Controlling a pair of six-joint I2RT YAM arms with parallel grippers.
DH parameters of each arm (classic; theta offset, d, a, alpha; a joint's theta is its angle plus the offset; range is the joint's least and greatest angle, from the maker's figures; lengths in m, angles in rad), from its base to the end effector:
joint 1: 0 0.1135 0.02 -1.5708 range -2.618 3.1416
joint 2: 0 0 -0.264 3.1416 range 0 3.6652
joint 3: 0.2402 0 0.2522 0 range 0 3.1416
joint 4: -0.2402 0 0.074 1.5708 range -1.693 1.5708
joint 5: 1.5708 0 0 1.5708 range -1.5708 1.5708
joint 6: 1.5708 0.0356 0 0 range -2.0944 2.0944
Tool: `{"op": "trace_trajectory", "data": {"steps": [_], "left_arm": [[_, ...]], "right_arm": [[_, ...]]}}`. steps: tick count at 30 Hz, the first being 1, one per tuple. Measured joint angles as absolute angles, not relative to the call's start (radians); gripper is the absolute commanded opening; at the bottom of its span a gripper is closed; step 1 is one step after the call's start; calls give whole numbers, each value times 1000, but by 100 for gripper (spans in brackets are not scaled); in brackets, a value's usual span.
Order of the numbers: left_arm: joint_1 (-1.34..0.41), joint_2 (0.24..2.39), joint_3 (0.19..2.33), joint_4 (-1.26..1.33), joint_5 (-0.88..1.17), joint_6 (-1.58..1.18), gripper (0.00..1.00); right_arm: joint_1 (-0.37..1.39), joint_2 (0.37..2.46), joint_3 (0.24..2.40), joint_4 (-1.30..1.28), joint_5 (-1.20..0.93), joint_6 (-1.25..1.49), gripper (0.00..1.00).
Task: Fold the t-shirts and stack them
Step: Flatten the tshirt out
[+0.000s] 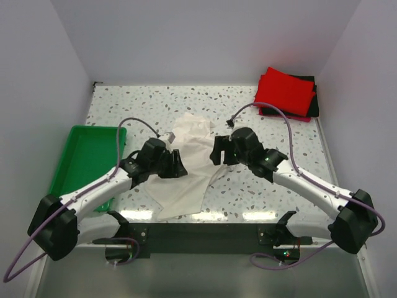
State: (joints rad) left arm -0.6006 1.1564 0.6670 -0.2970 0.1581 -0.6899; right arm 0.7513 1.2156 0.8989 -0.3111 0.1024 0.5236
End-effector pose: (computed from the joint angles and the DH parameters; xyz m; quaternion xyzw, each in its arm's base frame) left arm 0.1909 -0.1376 0.2157 -0.0110 0.9216 -0.2875 0.2605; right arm 0.1985 0.1804 0.2775 -0.0780 0.8866 0.2333 0.3917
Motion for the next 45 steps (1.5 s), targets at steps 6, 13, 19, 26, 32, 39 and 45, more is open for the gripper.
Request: {"op": "trace_trajectory", "data": {"steps": [6,13,19,26,32,39,45], "left_arm": [[-765,1190,670,-287,147,-668,56],[-951,1360,750,-328,17,-643,63],[-1008,1417,767,-353,-78,-643,64],[-1084,1493,785,-361,-118,-644,64],[-1142,1545,809,-382,-178,-657,55],[-1151,1564,824,-443,-299,-714,0],[-1150,1477,824,-554,-392,-778,0]], "right_arm": [[612,1222,846,-347,83,511,76],[526,1265,827,-333,34,504,76],[504,1312,807,-313,7,504,76],[492,1354,805,-289,-14,504,76],[483,1355,799,-268,-21,504,76],[482,1375,796,-251,-24,508,75],[481,1425,796,-238,-29,526,76]]}}
